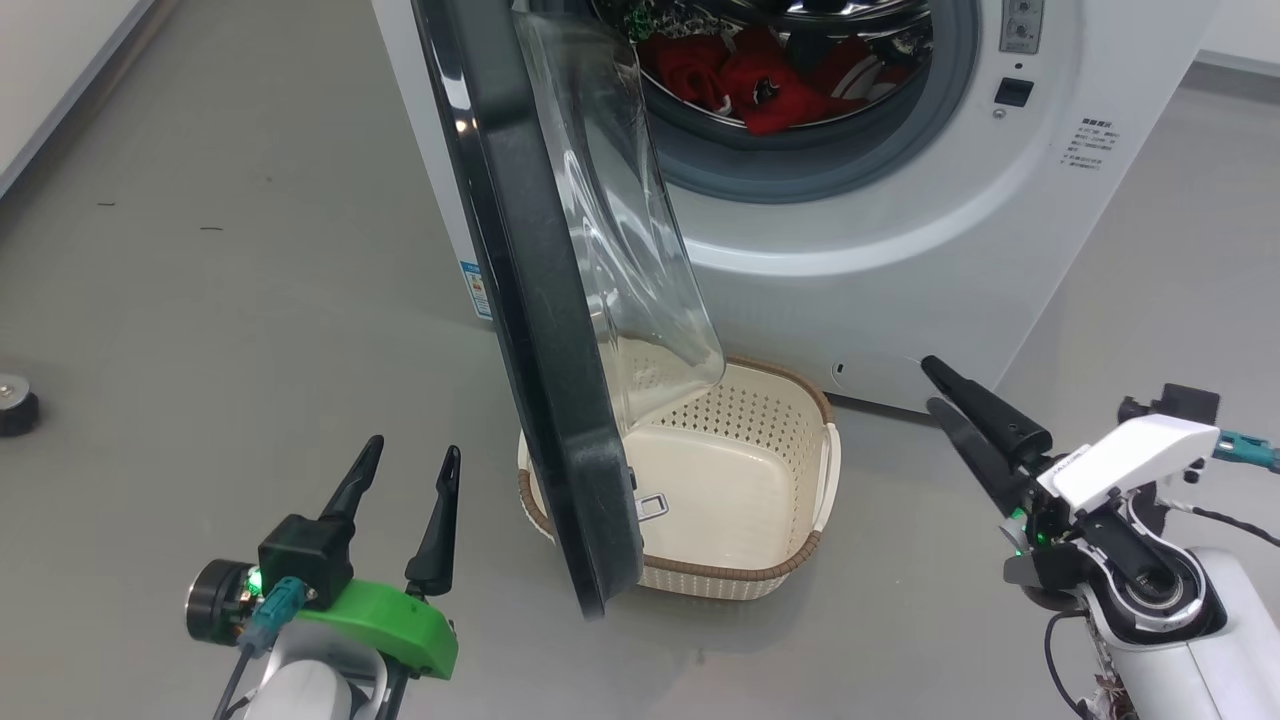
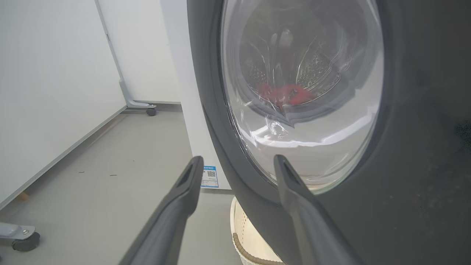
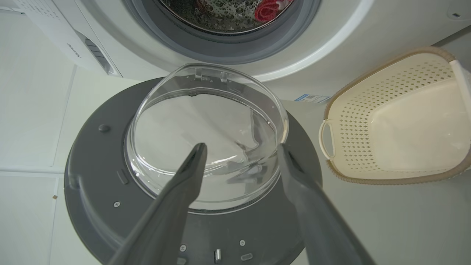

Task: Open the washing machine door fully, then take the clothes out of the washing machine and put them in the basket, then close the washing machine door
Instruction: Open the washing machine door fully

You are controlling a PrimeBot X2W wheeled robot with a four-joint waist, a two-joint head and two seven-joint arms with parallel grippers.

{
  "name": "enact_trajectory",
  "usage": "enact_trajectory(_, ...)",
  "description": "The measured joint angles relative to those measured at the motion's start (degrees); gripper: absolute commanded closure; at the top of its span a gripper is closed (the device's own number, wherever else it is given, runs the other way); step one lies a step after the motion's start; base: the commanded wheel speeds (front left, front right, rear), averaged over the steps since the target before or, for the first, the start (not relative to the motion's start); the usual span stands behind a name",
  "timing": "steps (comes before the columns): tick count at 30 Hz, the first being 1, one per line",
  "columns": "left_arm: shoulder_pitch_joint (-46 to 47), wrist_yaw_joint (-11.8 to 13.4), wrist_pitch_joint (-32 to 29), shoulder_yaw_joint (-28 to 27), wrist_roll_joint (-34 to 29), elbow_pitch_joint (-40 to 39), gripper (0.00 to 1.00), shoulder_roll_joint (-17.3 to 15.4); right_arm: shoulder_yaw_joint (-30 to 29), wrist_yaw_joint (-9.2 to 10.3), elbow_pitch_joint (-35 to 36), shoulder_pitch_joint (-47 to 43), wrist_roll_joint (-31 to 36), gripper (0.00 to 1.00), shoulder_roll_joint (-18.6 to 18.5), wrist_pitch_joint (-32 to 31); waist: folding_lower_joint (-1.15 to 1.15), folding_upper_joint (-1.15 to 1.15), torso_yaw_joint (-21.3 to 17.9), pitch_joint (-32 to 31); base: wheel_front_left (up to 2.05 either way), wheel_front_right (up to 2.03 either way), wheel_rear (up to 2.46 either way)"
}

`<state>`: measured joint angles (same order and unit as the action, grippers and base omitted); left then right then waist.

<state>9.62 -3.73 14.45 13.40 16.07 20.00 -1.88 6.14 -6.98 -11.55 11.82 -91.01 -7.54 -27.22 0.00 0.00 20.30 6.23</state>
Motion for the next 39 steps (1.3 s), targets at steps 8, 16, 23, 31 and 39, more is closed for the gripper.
enact_trajectory(8, -0.52, 0.51, -0.01, -0.40, 0.05, 0.53, 0.00, 0.00, 0.10, 0.00, 2.30, -3.46, 18.98, 0.00, -4.30, 15.13, 0.00, 0.00, -0.70, -0.20, 0.00, 0.00, 0.00)
enact_trajectory(16, -0.71, 1.00, -0.01, -0.36, 0.13, 0.87, 0.00, -0.02, 3.43, 0.00, 3.83, -5.49, 38.90, 0.00, -9.06, 30.81, 0.00, 0.00, -1.28, -0.35, 0.00, 0.00, 0.00)
enact_trajectory(23, -0.77, 1.52, -0.01, -0.54, 0.40, 0.87, 0.00, -0.01, 2.81, 2.53, 2.66, -5.91, 56.89, 0.00, -13.05, 45.12, 0.00, 0.00, -1.54, -0.23, 0.00, 0.00, 0.00)
enact_trajectory(31, -0.78, 1.92, -0.01, -0.62, 0.40, 0.90, 0.00, -0.01, 4.02, 9.54, 0.90, -8.58, 65.94, 0.00, -11.44, 42.47, 0.00, 0.00, -1.74, -0.42, 0.00, 0.00, 0.00)
enact_trajectory(39, -0.79, 2.01, -0.01, -0.75, 0.40, 0.91, 0.00, -0.02, 2.76, 11.77, 2.74, -10.32, 69.56, 0.00, -6.59, 42.14, 0.00, 0.00, -1.94, -0.37, 0.00, 0.00, 0.00)
